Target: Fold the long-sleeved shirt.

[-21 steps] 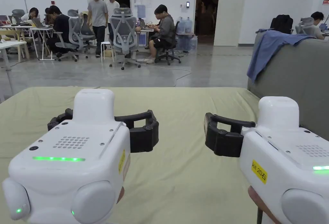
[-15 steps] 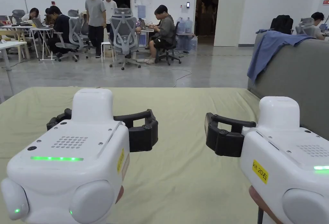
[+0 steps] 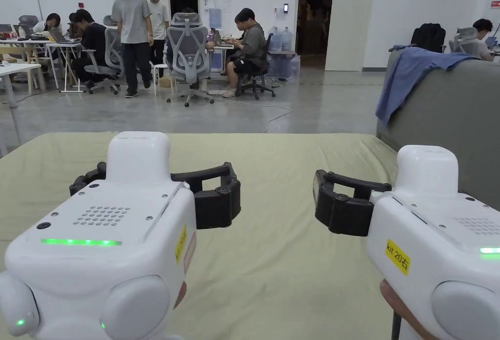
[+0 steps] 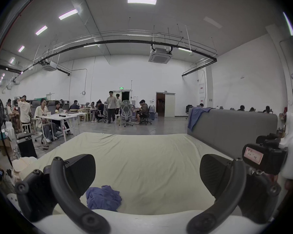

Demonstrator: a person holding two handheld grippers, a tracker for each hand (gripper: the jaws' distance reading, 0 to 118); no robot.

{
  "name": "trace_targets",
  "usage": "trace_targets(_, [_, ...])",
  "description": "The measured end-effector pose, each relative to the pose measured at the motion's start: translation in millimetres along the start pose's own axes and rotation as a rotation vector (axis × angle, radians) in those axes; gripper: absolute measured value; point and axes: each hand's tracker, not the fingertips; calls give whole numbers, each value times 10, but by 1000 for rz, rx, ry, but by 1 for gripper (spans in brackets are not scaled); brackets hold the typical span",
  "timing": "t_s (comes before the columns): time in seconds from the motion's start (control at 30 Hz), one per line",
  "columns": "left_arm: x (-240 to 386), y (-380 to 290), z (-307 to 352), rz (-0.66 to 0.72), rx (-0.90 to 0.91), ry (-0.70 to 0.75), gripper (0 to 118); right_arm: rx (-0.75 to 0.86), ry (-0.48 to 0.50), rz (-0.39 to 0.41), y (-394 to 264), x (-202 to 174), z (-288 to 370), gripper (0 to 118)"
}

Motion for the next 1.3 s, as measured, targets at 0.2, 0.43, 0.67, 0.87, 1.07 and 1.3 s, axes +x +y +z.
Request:
trace_targets(0.2, [6, -11, -11, -19, 7, 18, 118, 3, 8, 13, -1, 2, -3, 118])
trace_targets(0.43, [9, -36, -34, -13, -5, 5, 118, -1, 22, 18, -10, -18, -6, 118])
trace_targets(0.67, [-1, -37, -37, -7, -11, -4, 118, 10, 12, 16, 9, -27, -9, 118])
trace_targets(0.87, [81, -101, -1, -114, -7, 14, 66, -37, 47, 29, 3, -9, -9, 112])
trace_targets(1.07, [120, -211, -147, -14, -68, -76, 0, -64, 4, 50, -132, -36, -48, 0])
trace_targets(1.3, [-116, -135, -255, 49, -85, -49, 0, -78, -6, 34, -133, -122, -336, 0])
